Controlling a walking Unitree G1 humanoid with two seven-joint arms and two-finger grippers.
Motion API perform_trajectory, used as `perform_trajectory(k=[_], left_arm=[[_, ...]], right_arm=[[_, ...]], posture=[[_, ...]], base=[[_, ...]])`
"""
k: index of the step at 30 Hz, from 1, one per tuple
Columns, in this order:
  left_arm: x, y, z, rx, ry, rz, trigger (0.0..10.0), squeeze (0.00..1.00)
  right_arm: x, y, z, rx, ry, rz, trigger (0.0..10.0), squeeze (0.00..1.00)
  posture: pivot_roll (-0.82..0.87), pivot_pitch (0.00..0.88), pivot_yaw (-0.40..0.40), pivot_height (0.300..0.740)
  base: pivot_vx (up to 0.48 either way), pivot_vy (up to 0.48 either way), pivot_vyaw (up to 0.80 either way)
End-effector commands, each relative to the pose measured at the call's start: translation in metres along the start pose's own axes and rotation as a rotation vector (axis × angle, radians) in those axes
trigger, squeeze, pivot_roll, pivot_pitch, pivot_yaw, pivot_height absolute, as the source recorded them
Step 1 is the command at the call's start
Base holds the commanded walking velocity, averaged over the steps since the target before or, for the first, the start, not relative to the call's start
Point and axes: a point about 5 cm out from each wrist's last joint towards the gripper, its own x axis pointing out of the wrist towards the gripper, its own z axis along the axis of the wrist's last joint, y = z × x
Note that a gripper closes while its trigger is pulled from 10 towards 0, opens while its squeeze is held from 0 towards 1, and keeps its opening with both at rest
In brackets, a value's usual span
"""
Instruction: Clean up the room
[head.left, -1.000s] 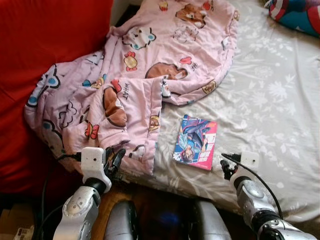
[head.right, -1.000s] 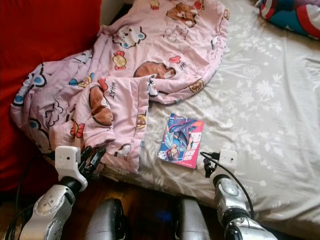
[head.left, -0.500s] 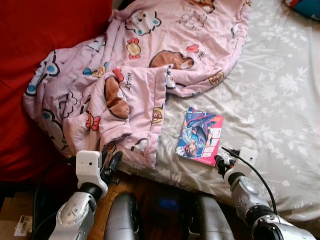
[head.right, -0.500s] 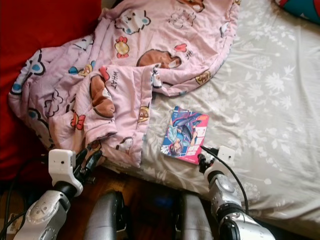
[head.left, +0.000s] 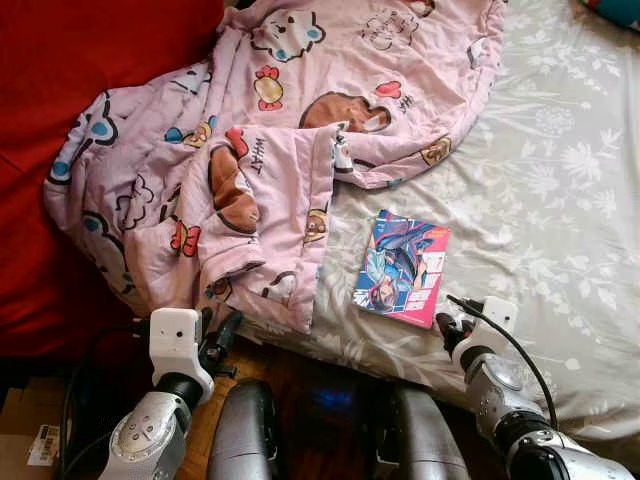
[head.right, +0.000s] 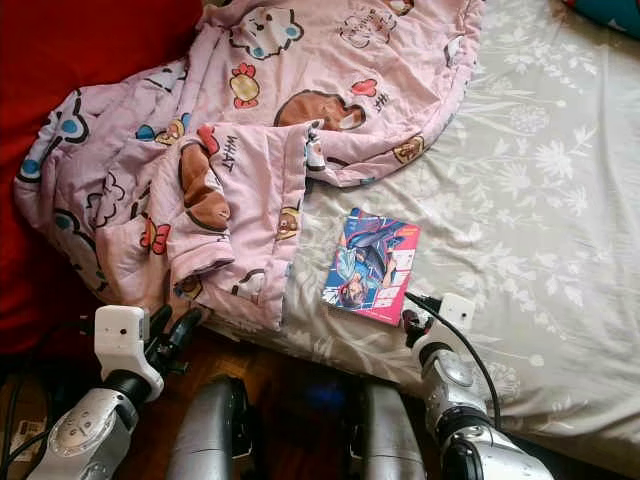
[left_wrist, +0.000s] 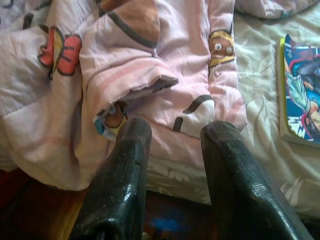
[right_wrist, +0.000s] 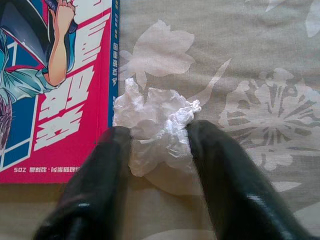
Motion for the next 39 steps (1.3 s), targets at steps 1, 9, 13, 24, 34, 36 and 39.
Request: perform_trajectory(k=[1, 9, 13, 24, 34, 36, 39], left_arm=[[-0.006, 0.001, -0.006, 0.003, 0.04, 0.012, 10.0, 0.0], [-0.006, 0.002, -0.006, 0.007, 0.046, 0.012, 10.0, 0.0], [-0.006, 0.002, -0.008, 0.01, 0.051, 0.013, 10.0, 0.0], [-0.007, 0.001, -0.011, 0.005, 0.065, 0.016, 10.0, 0.0], [0.007, 0.008, -0.017, 0.012, 0.063, 0.039, 10.0, 0.0], [0.011, 0.01, -0.021, 0.013, 0.068, 0.044, 10.0, 0.0], [0.016, 0.012, -0.025, 0.015, 0.069, 0.053, 10.0, 0.0]], right_arm=[[-0.005, -0.008, -0.018, 0.0, 0.068, -0.022, 0.0, 0.0], [-0.005, -0.006, -0.02, -0.005, 0.073, -0.018, 0.0, 0.0], [-0.005, -0.006, -0.021, -0.008, 0.075, -0.016, 0.0, 0.0], [-0.006, -0.009, -0.023, -0.015, 0.085, -0.025, 0.0, 0.0], [-0.001, -0.005, 0.001, -0.016, -0.033, -0.033, 0.0, 0.0], [-0.001, -0.004, 0.006, -0.034, -0.064, -0.024, 0.0, 0.0], [-0.002, -0.004, 0.012, -0.03, -0.122, -0.012, 0.0, 0.0]], posture=[[0.08, 0.378, 0.008, 0.645], [0.08, 0.376, 0.012, 0.645], [0.08, 0.376, 0.012, 0.645], [0.07, 0.378, 0.01, 0.645], [0.06, 0.302, -0.007, 0.645], [0.06, 0.287, -0.009, 0.645], [0.04, 0.245, -0.014, 0.645]], base=[[0.0, 0.0, 0.0], [0.0, 0.0, 0.0], [0.0, 0.0, 0.0], [0.0, 0.0, 0.0], [0.0, 0.0, 0.0], [0.0, 0.0, 0.0], [0.0, 0.0, 0.0]])
